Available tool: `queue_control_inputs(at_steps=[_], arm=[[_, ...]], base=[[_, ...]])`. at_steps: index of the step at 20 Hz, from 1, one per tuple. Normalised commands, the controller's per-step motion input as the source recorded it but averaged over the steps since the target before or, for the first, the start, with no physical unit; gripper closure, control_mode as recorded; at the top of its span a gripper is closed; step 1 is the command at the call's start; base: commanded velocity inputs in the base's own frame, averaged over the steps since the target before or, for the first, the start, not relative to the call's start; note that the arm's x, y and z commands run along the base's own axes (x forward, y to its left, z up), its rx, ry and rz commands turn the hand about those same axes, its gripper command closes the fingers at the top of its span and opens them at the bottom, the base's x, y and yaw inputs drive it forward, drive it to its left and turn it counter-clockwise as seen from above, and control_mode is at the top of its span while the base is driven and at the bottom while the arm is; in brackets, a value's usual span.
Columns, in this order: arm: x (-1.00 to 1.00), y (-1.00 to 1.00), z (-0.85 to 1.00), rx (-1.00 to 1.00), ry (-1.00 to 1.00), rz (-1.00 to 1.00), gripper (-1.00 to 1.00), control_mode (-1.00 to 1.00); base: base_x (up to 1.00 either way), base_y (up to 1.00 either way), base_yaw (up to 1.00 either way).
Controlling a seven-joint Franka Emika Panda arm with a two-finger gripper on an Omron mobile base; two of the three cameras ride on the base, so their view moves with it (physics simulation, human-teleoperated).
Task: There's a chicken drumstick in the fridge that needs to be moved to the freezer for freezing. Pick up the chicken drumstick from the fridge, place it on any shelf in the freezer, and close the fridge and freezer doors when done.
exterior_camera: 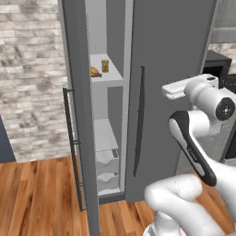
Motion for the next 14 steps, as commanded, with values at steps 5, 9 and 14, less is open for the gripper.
queue_control_inputs(at_steps=[5, 9, 14], arm=[[-0.9, 0.24, -0.49, -0.14, 0.24, -0.11, -1.0, -1.0], [-0.81, 0.48, -0.47, -0.12, 0.2, 0.0, -1.0, -1.0], [-0.45, 0.89, 0.0, -0.32, 0.25, 0.0, -1.0, -1.0]], base=[[0.0, 0.0, 0.0], [0.0, 0.0, 0.0], [0.0, 0.0, 0.0]])
